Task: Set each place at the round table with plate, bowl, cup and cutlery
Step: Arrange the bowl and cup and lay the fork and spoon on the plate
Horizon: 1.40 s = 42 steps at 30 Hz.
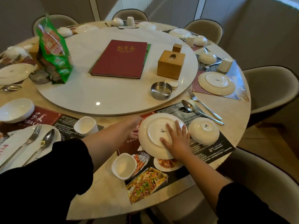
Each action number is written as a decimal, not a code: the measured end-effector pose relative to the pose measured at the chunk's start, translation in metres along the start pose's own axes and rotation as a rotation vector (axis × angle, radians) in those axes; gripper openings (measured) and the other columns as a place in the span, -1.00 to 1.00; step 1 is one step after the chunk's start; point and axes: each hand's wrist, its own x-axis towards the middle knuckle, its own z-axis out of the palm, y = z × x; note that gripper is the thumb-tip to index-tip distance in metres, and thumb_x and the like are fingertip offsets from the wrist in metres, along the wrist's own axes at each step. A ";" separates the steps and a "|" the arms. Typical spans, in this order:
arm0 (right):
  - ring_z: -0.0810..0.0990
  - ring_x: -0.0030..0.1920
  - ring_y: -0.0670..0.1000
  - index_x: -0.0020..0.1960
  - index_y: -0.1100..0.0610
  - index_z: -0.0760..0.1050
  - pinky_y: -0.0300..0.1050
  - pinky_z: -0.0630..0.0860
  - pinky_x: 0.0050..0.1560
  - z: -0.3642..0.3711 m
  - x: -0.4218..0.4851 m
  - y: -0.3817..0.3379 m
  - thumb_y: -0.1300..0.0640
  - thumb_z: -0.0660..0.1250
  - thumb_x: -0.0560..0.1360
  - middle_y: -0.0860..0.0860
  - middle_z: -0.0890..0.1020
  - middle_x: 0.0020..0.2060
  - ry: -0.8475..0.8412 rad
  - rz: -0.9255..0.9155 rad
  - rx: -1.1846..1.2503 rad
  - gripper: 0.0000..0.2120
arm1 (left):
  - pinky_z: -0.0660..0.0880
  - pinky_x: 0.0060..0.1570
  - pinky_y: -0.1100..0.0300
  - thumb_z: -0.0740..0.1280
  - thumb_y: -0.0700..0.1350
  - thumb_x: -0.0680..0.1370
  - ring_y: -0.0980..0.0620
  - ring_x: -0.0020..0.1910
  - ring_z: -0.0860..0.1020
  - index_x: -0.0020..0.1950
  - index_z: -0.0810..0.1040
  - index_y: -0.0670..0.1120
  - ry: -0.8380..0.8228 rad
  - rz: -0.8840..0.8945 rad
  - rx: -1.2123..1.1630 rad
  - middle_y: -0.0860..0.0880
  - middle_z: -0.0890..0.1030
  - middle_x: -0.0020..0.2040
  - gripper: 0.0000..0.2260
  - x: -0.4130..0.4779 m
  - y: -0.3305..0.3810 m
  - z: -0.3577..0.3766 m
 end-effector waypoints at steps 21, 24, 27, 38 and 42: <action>0.21 0.47 0.09 0.48 -0.20 0.00 0.17 0.25 0.42 -0.025 -0.038 -0.028 -0.34 -0.02 0.52 0.00 0.26 0.47 0.267 -0.503 0.215 -0.42 | 0.50 -0.02 0.12 0.16 -0.29 0.61 -0.06 -0.05 0.59 0.22 0.43 -0.28 -0.106 0.135 -0.331 -0.14 0.57 -0.08 -0.80 -0.008 0.028 -0.034; 0.58 0.08 0.05 0.42 -0.03 0.21 -0.10 0.55 0.00 -0.038 -0.029 -0.032 -0.19 -0.08 0.61 0.12 0.56 0.20 0.522 -0.573 0.183 -0.54 | 0.49 0.03 0.12 0.15 -0.29 0.62 -0.13 0.22 0.53 0.23 0.40 -0.32 -0.127 0.156 -0.341 -0.16 0.53 -0.16 -0.78 -0.016 0.038 -0.029; 0.60 -0.18 -0.08 0.30 0.02 0.36 -0.38 0.51 -0.23 -0.061 -0.022 -0.032 -0.17 -0.07 0.61 0.07 0.65 -0.07 0.692 -0.528 0.277 -0.57 | 0.63 -0.26 0.07 0.10 -0.10 0.65 -0.18 -0.08 0.63 0.46 0.19 -0.25 -0.212 0.157 -0.368 -0.27 0.55 0.09 -0.59 -0.021 0.041 -0.026; 0.48 -0.22 -0.14 0.01 0.07 0.35 -0.22 0.37 -0.30 -0.054 -0.025 -0.011 0.03 0.03 0.64 -0.09 0.50 -0.27 0.630 0.213 0.808 -0.82 | 0.05 0.48 -0.14 -0.09 0.19 0.63 -0.18 0.45 0.26 0.47 0.27 -0.12 -0.235 0.241 0.331 -0.19 0.35 0.44 -0.45 0.015 -0.001 -0.004; 0.53 -0.18 0.02 0.08 0.14 0.38 -0.13 0.44 -0.27 -0.039 -0.026 0.011 0.04 0.03 0.64 0.00 0.50 -0.22 0.392 0.321 0.556 -0.78 | 0.26 0.37 -0.07 -0.02 0.34 0.54 -0.13 0.28 0.46 0.37 0.43 -0.03 -0.170 0.244 0.546 -0.13 0.50 0.32 -0.39 0.020 -0.006 -0.015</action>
